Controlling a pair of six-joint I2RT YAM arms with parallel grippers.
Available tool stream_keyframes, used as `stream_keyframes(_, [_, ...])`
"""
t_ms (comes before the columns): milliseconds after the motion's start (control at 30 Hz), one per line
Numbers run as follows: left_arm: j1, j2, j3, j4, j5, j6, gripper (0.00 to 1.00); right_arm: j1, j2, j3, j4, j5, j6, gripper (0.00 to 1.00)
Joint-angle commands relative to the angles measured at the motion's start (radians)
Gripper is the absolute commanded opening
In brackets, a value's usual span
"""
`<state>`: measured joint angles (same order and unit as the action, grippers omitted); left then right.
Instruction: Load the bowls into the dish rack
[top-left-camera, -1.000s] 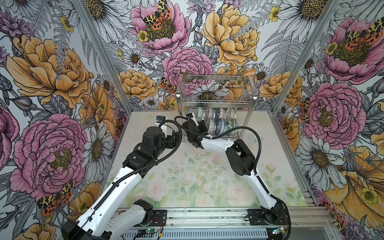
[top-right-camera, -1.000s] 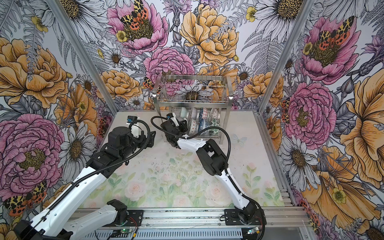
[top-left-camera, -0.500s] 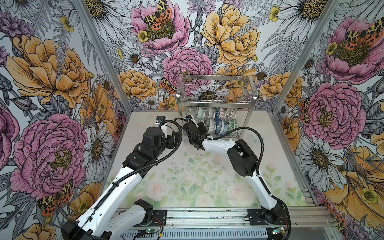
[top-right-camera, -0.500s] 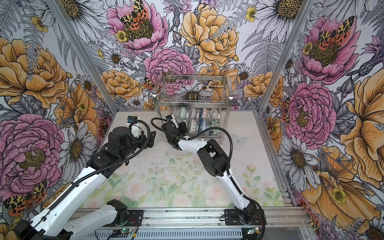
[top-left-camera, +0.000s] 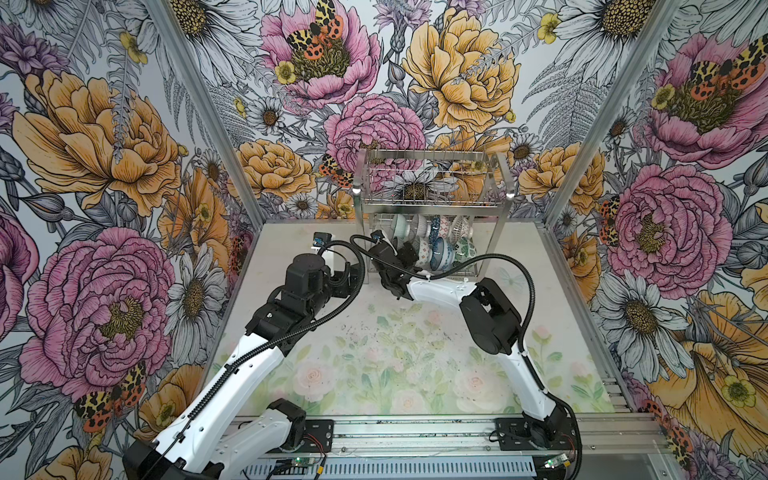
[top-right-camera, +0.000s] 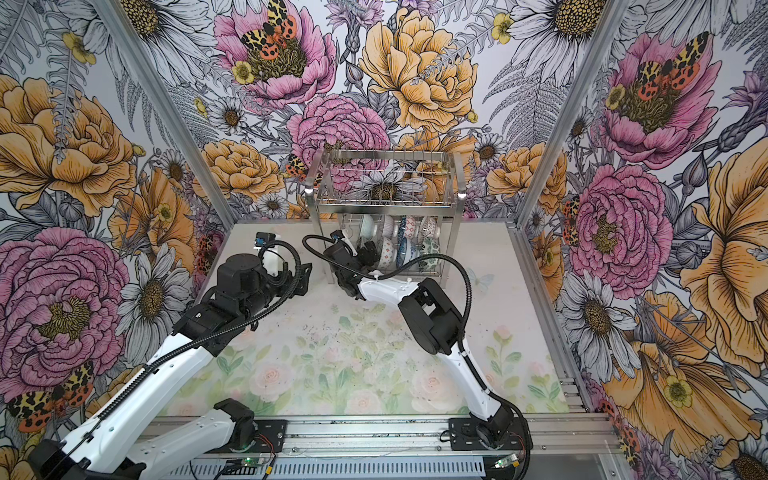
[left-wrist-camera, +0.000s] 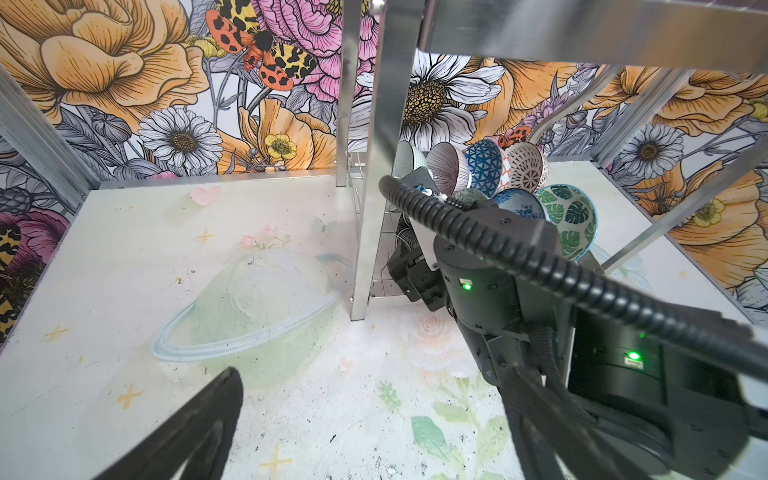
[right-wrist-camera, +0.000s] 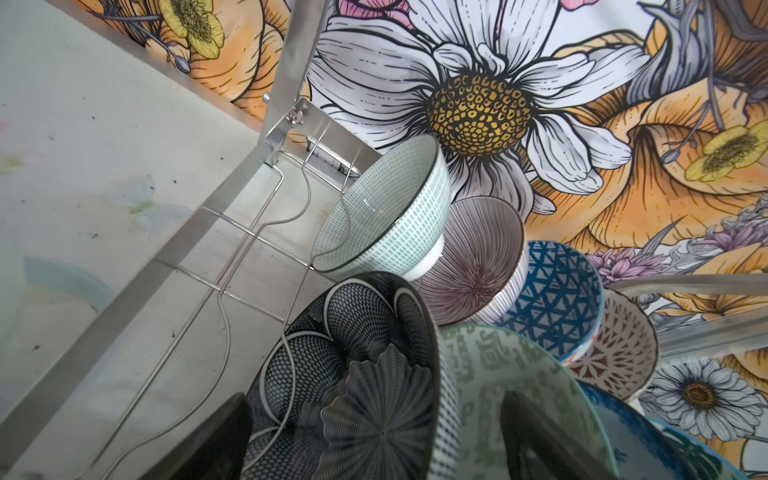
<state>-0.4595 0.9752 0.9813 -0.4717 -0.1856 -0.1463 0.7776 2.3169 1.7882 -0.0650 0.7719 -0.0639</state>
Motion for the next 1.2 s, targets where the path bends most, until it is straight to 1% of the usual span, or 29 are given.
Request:
stream_keyframes(0, [0.004, -0.018, -0.013, 0.010, 0.027, 0.007, 0.99, -0.011, -0.094, -0.020, 0.008, -0.047, 0.009, 1.00])
stream_keyframes(133, [0.003, -0.019, -0.015, 0.010, 0.020, 0.005, 0.99, -0.016, -0.157, -0.075, 0.035, -0.104, 0.006, 1.00])
stream_keyframes(267, [-0.001, -0.023, -0.019, 0.012, 0.004, 0.007, 0.99, -0.018, -0.238, -0.169, 0.080, -0.204, -0.018, 1.00])
stream_keyframes(400, [-0.002, -0.047, -0.043, 0.038, -0.057, 0.001, 0.99, -0.022, -0.340, -0.281, 0.127, -0.277, -0.030, 1.00])
stream_keyframes(500, [-0.002, -0.077, -0.079, 0.087, -0.085, -0.004, 0.99, -0.025, -0.443, -0.387, 0.162, -0.322, -0.038, 1.00])
stream_keyframes(600, [-0.001, -0.093, -0.128, 0.163, -0.112, 0.000, 0.99, -0.029, -0.568, -0.519, 0.202, -0.394, -0.051, 1.00])
stream_keyframes(667, [0.004, -0.088, -0.175, 0.234, -0.109, 0.021, 0.99, -0.034, -0.683, -0.633, 0.240, -0.418, -0.046, 1.00])
stream_keyframes(700, [0.007, -0.082, -0.198, 0.280, -0.110, 0.033, 0.99, -0.038, -0.734, -0.687, 0.260, -0.414, -0.041, 1.00])
stream_keyframes(767, [0.010, -0.062, -0.250, 0.372, -0.132, 0.065, 0.99, -0.060, -0.858, -0.826, 0.331, -0.369, -0.019, 1.00])
stream_keyframes(867, [0.016, -0.025, -0.325, 0.513, -0.204, 0.119, 0.99, -0.129, -1.033, -1.034, 0.436, -0.273, -0.002, 1.00])
stream_keyframes(933, [0.035, 0.008, -0.370, 0.609, -0.242, 0.144, 0.99, -0.207, -1.143, -1.148, 0.450, -0.255, 0.014, 1.00])
stream_keyframes(1000, [0.081, 0.050, -0.403, 0.677, -0.221, 0.154, 0.99, -0.289, -1.235, -1.245, 0.460, -0.259, 0.028, 1.00])
stream_keyframes(1067, [0.131, 0.107, -0.428, 0.744, -0.200, 0.151, 0.99, -0.367, -1.301, -1.328, 0.490, -0.237, 0.035, 1.00])
stream_keyframes(1167, [0.196, 0.187, -0.458, 0.832, -0.190, 0.144, 0.99, -0.473, -1.328, -1.408, 0.541, -0.238, 0.042, 1.00])
